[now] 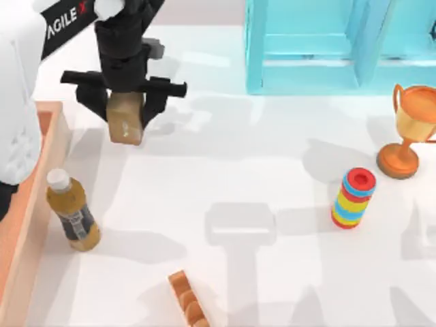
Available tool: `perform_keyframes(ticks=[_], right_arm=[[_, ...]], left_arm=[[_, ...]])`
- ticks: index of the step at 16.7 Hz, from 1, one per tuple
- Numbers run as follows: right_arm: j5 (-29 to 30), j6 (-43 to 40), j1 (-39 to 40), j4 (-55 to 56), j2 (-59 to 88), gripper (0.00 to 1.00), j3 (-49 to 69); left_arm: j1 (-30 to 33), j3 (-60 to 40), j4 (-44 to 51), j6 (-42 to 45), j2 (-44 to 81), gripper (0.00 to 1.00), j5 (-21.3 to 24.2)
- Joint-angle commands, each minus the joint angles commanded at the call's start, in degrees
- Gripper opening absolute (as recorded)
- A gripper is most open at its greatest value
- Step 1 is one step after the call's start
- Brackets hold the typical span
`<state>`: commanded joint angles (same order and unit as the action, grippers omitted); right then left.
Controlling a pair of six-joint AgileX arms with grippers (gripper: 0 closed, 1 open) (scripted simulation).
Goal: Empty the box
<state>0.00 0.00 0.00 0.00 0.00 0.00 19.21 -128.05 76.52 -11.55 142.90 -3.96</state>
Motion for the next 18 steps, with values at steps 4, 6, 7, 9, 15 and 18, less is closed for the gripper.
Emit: perform_keyframes(ticks=[4,6,7,9,15,18], right_arm=[[0.00,0.00,0.00,0.00,0.00,1.00,0.00],[0.00,0.00,0.00,0.00,0.00,1.00,0.00],[0.00,0.00,0.00,0.00,0.00,1.00,0.00],[0.00,0.00,0.00,0.00,0.00,1.00,0.00],[0.00,0.00,0.00,0.00,0.00,1.00,0.00],[0.00,0.00,0.00,0.00,0.00,1.00,0.00]], left_arm=[[-0.24,3.57,-4.02,-0.04,-0.37,0.00,-0.16],[-2.28,4.87,-5.47,-0.50,-0.57,0.00,1.93],[-3.35,5.20,-5.88,-0.79,-0.62,0.00,3.02],[-4.59,5.44,-6.27,-1.18,-0.66,0.00,4.28],[-4.61,5.45,-6.28,-1.19,-0.66,0.15,4.30],[-4.61,5.45,-6.28,-1.19,-0.66,0.38,4.30]])
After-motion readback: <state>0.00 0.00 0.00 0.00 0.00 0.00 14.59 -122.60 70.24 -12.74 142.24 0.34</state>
